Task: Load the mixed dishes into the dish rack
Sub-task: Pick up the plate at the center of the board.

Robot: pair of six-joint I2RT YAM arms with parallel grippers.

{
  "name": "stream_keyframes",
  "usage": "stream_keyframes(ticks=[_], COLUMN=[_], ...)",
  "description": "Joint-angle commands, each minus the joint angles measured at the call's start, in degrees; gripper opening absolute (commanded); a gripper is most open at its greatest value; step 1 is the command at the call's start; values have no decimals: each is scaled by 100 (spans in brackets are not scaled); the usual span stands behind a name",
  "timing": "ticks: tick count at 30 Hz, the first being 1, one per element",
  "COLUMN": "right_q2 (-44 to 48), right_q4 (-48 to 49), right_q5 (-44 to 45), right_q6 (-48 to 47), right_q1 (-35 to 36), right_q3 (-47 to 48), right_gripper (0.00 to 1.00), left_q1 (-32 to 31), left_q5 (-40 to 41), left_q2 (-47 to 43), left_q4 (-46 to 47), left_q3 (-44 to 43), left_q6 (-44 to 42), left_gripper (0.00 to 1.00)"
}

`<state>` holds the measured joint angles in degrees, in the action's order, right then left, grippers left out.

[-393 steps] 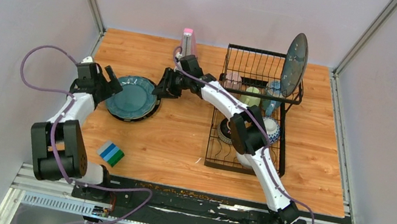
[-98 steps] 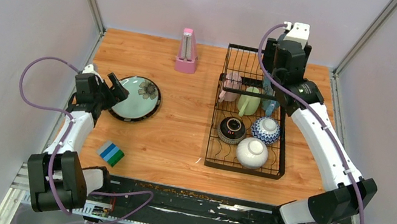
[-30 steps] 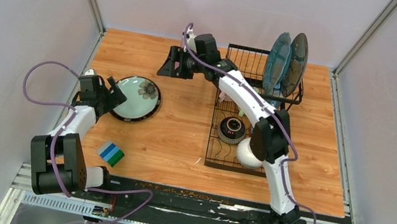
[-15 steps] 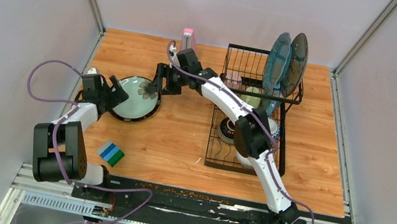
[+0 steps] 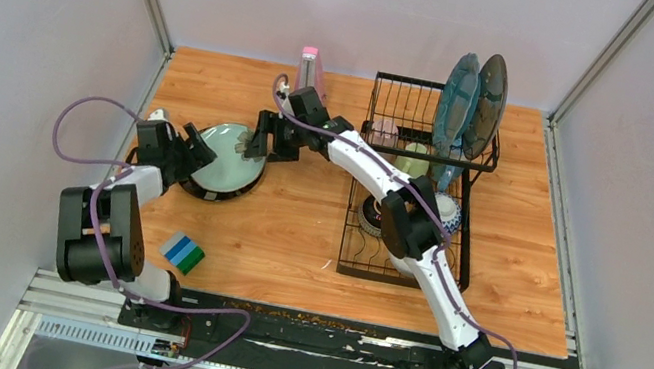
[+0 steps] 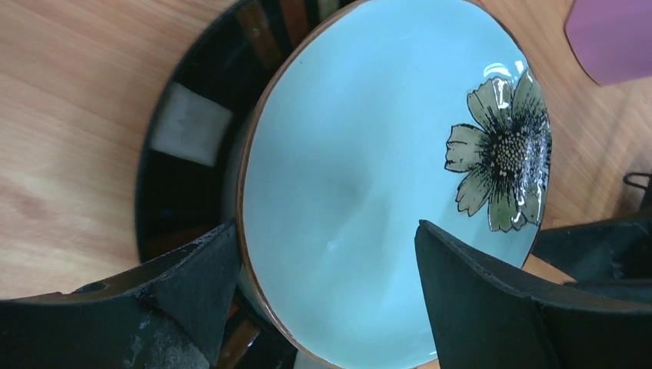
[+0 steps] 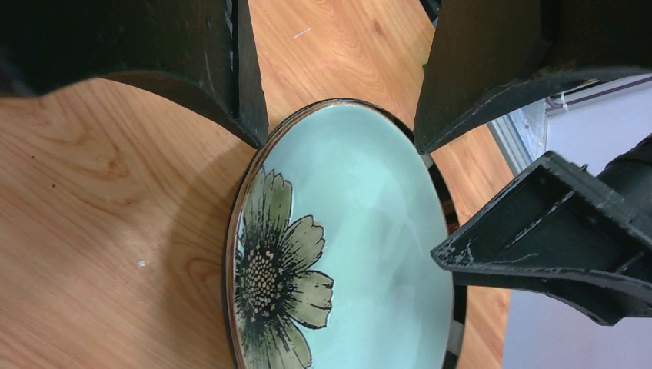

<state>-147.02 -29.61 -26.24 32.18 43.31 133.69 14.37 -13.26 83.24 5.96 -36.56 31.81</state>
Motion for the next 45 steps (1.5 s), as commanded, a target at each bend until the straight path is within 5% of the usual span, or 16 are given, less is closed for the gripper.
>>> stream_keyframes(ticks=[1,11,22,31,34,45], right_q2=[-31,-298,-311,-254,-288,370], right_q4=[131,190,1453,2047,2200,2205], right_q5=[367,526,783,923,703,1453], right_q6=[116,264,877,1311,1611,1180], right_q1=[-7,-24,-24,-45,-98,-86], right_q3=[164,184,-353,-828,-920,-1529], right_gripper=[71,71,62,46,31,26], left_q1=[-13,-106,-139,-154,-153,-154], left_q5=[-573,-987,-1111,-1283,-1379,-1413], left_q2=[320,664,731,818,831,878], left_q4=[-23,25,-9,43,170,183], left_q3=[-56,-115,-82,-55,-25,-39], left_q6=[-172,-276,-340,-356,-306,-290], left_gripper=[88,83,82,80,80,80])
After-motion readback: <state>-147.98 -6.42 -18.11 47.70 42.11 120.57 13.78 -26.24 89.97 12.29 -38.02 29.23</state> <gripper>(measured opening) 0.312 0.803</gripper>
